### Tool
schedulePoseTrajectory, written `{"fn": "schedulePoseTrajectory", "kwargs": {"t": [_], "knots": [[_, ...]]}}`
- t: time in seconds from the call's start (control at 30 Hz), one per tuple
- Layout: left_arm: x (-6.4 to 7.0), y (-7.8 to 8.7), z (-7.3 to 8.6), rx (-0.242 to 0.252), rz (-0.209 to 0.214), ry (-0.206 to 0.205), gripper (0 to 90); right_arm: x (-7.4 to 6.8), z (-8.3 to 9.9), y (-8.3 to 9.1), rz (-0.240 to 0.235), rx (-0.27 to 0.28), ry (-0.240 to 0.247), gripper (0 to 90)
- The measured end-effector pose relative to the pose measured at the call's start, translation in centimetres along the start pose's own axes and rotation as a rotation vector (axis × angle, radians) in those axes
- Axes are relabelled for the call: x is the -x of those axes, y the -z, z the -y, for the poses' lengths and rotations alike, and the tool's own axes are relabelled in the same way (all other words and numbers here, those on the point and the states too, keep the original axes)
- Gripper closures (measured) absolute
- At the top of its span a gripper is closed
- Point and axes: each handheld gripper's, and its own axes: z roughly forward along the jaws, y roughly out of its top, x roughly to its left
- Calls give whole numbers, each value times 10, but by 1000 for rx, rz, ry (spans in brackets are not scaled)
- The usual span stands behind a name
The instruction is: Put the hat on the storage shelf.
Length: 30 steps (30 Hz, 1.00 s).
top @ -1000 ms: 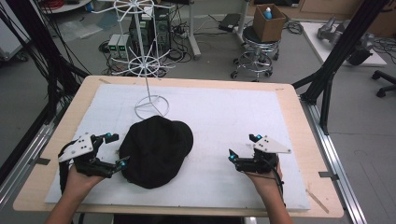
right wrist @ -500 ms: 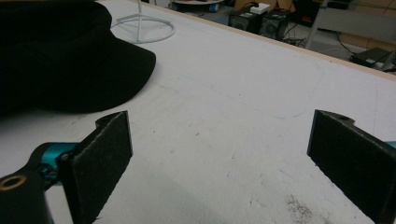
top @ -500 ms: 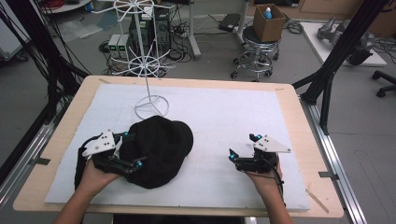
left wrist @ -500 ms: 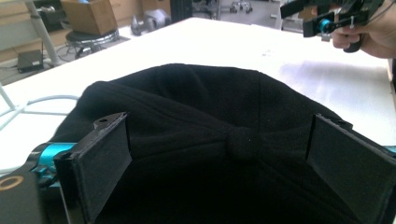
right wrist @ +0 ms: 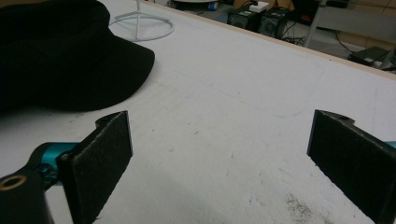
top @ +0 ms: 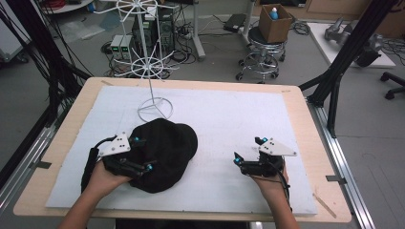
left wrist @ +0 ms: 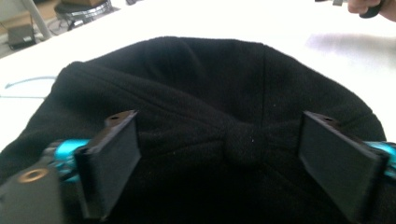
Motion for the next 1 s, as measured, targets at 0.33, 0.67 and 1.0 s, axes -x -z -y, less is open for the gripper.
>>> {"fn": "schedulePoseTrajectory", "kwargs": {"t": [0.33,0.67,1.0], "knots": [[1,-5,3,-86,3,-32,380,0,0,1,0,0,-7,57],[1,-3,4,-98,-4,-29,609,0,0,0,-3,-7,-5,56],[-5,14,-7,15,51,-37,697,-3,0,-2,-7,-20,14,57]]}}
